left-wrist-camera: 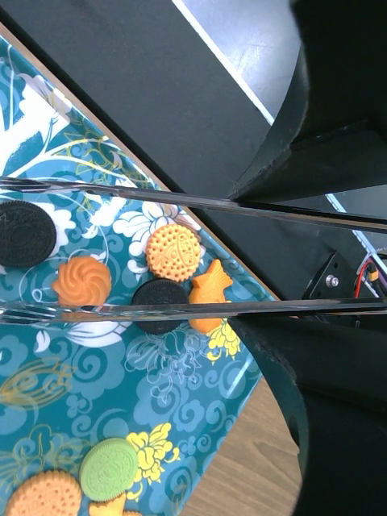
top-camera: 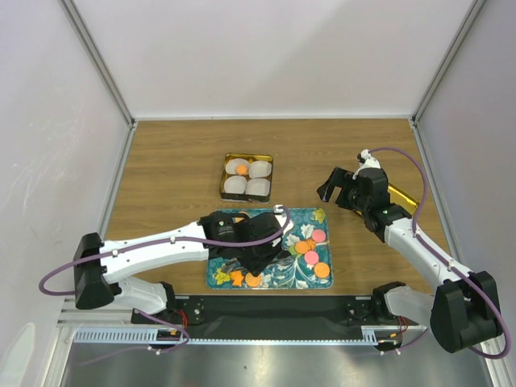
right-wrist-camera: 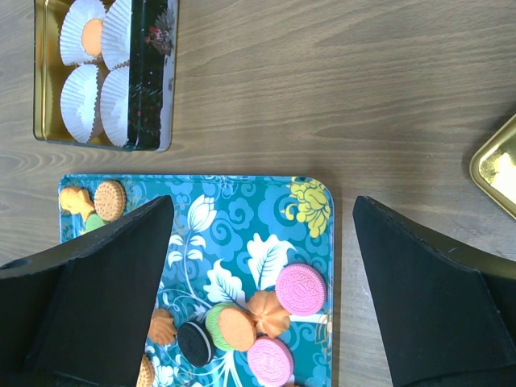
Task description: Pack the cookies
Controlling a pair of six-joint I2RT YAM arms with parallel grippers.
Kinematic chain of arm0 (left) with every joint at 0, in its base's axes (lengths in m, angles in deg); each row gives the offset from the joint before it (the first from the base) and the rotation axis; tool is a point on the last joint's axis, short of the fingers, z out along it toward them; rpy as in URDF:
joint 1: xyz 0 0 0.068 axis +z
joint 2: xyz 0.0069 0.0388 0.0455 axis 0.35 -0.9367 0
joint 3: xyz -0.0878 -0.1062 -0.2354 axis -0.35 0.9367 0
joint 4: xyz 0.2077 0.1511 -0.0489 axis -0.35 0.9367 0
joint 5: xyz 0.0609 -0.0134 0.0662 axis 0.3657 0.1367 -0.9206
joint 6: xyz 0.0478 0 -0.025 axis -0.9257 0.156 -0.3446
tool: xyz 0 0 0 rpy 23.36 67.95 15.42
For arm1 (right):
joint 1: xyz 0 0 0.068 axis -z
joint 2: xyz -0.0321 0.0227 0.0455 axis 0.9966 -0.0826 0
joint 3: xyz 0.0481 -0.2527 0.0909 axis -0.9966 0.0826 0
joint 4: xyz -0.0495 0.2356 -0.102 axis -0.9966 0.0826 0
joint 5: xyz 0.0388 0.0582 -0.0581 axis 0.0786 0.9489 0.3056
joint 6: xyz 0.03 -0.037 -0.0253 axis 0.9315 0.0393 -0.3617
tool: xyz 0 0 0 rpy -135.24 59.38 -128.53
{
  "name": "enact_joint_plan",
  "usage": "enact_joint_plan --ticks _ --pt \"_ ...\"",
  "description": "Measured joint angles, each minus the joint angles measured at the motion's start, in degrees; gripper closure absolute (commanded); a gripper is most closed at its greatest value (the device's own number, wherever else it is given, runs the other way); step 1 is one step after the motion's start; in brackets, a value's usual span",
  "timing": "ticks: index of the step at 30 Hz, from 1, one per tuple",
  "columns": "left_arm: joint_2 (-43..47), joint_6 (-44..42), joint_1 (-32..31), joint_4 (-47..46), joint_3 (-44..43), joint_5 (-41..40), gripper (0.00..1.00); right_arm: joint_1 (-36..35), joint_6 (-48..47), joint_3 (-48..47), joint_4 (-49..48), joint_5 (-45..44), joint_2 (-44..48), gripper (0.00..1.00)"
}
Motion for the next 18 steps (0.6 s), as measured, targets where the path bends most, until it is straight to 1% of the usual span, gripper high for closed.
enact_joint_plan --ticks 18 --pt "-4.2 -0.5 -1.4 -0.9 0.0 1.3 0.40 0.1 0.0 0.0 0.0 0.0 0.0 0.00"
